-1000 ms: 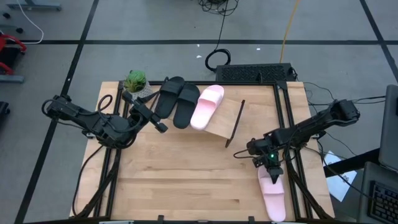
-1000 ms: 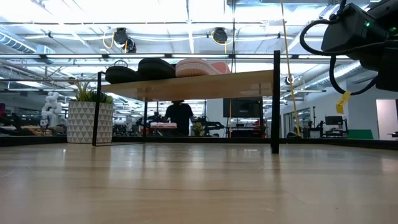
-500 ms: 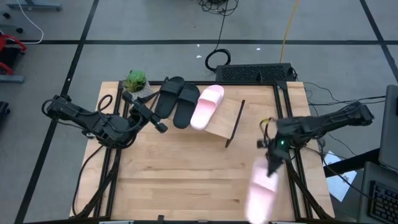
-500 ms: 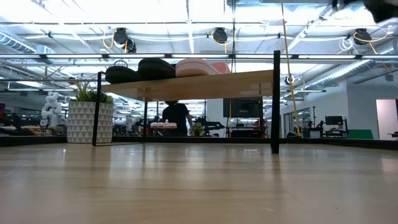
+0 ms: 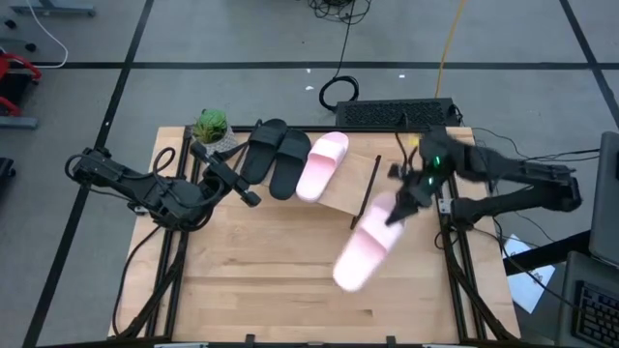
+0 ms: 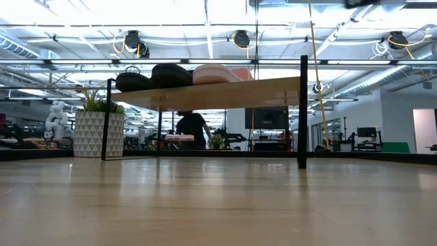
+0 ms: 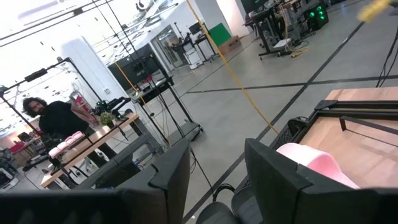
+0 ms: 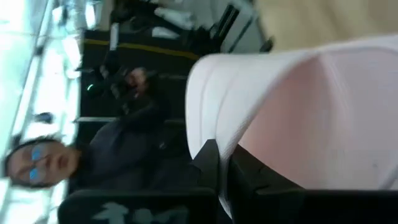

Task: Pick and place slides into the shelf
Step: Put the pink slide on the pink slide

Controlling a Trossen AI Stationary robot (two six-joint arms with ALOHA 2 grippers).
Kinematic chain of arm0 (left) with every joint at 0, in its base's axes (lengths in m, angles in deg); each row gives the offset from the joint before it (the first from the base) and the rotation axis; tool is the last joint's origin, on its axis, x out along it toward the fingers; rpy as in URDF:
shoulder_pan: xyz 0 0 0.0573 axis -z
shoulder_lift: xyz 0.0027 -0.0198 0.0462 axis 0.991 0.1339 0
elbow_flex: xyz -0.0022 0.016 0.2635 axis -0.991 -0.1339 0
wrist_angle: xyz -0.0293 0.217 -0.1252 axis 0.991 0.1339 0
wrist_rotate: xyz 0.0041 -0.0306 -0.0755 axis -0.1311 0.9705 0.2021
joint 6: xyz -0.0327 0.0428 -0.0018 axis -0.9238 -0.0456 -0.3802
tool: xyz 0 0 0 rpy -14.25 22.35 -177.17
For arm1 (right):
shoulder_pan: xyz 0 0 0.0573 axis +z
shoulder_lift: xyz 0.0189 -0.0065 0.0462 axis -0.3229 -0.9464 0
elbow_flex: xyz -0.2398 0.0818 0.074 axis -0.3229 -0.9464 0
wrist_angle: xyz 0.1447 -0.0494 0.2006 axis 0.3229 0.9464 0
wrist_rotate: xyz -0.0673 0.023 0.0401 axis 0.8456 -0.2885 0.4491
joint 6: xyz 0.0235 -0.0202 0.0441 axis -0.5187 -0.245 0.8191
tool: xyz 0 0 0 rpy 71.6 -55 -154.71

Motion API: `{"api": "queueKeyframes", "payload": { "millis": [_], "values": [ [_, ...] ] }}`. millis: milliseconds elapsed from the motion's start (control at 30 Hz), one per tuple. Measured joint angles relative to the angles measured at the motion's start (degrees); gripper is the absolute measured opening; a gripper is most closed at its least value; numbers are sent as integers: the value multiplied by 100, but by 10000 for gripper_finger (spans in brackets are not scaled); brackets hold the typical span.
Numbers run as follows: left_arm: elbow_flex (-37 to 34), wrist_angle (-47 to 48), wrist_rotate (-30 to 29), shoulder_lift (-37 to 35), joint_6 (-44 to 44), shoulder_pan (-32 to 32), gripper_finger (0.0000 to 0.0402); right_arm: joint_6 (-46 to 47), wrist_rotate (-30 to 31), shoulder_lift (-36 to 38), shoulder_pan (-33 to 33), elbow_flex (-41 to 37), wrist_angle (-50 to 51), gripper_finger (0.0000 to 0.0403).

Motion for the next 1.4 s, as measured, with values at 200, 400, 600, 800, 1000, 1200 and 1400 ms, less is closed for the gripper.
{"api": "queueKeyframes", "payload": {
  "millis": [200, 400, 600, 800, 1000, 1200, 1400],
  "values": [
    [0, 8, 0, 0, 70, -1, 159, -2281, -440, -995, -1317, 2367, 2707, 0],
    [0, 12, 0, 0, 81, -1, 159, -4564, -242, -2090, -2457, 4658, 5547, 0],
    [0, 12, 0, -1, 88, -1, 159, -5675, -242, -3036, -3051, 5780, 6299, 0],
    [0, 6, 0, 0, 42, 21, 159, -6179, -1183, -3599, -3362, 6018, 6383, 0],
    [0, -1, 0, -2, 40, 21, 159, -6621, -998, -3917, -3586, 6006, 6484, 0],
    [0, -12, 0, -17, 46, 21, 159, -7093, -945, -4120, -3760, 6004, 6481, 0],
    [0, -16, 0, -17, -64, 19, 159, -7561, -914, -4222, -3885, 6006, 6484, 0]
  ]
}}
